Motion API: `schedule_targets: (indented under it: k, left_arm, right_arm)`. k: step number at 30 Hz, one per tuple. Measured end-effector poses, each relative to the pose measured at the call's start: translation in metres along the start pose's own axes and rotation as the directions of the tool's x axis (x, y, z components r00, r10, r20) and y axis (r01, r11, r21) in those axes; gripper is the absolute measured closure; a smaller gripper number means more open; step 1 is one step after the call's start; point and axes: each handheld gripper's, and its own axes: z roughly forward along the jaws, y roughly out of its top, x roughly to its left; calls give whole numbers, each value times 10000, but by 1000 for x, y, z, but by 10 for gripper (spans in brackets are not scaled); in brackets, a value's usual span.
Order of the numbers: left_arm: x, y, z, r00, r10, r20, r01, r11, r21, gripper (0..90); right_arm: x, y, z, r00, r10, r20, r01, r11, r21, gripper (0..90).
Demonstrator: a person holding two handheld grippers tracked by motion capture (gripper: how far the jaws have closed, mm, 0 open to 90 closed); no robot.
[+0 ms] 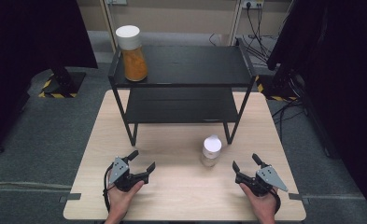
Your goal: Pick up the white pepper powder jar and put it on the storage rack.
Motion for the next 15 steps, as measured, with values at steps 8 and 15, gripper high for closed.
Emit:
schedule_targets:
  k: [8, 15]
  left_arm:
    - [0, 0, 0, 10000, -18, 13, 18, 10000, 20, 118]
    - [0, 1, 0, 10000, 3, 2, -3, 10000, 49, 117]
  right_arm:
    - [2, 5, -2, 9993, -44, -358, 44, 10000, -2, 142]
    - [9, 13, -5, 9965, -131, -826, 95, 9990, -433, 135]
